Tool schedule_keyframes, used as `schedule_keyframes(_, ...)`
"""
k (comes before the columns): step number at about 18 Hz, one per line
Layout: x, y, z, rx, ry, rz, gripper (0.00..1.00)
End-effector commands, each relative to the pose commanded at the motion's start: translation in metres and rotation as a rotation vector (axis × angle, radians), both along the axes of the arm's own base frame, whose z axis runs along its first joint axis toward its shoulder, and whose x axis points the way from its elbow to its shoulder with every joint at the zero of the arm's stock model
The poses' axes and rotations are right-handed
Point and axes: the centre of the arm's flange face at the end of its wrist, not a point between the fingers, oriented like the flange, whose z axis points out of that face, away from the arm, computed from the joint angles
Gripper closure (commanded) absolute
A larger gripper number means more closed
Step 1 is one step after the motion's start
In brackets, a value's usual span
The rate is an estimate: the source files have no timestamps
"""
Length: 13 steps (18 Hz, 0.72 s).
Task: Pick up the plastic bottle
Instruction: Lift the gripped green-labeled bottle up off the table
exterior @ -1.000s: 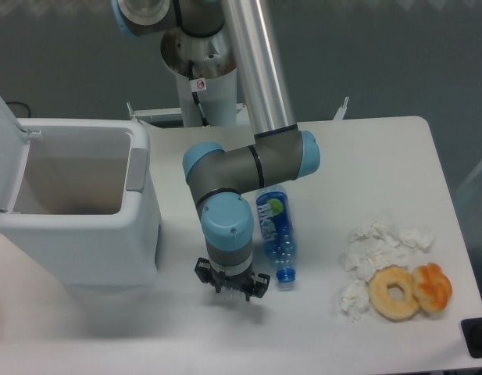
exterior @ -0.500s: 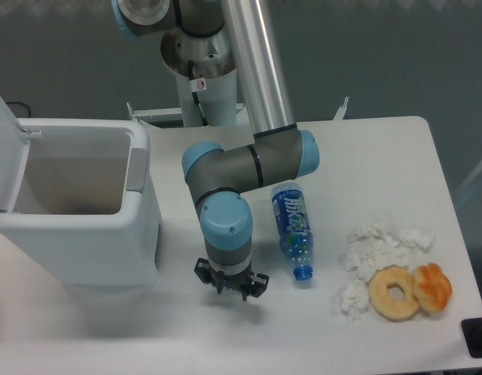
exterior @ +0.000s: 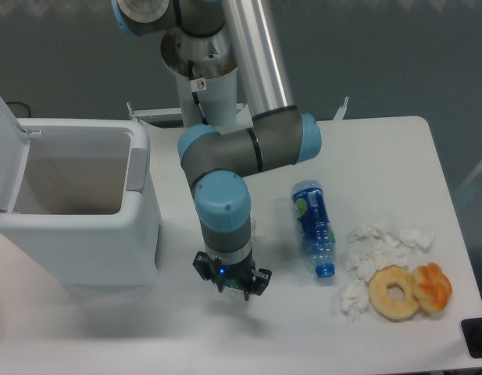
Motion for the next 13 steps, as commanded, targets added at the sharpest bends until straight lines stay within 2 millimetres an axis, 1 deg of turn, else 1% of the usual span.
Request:
schedule_keyframes(2, 0.002, -0.003, 0.016, 0.004, 0.028, -0.070, 0.44)
schedule_keyframes(4, 0.003, -0.004, 0.026, -0.003, 0.053, -0.157, 0.44)
schedule_keyframes(6, 0.004, -0.001, 0.035, 0.001, 0.073, -0.197, 0.44)
schedule_keyframes(7, 0.006, -0.001, 0.041, 0.008, 0.081, -0.209, 0.44)
schedule_keyframes(8, 0.015, 0.001, 0.051, 0.016, 0.094, -0.233, 0.44)
schedule_keyframes(9, 0.020, 0.002, 0.056, 0.018, 0.100, -0.253, 0.44)
schedule_keyframes(11, 0.026, 0.002, 0.063, 0.024, 0.108, -0.266, 0.44)
schedule_keyframes(13, 0.028, 0.001, 0.059, 0.017, 0.102, -0.266, 0.44)
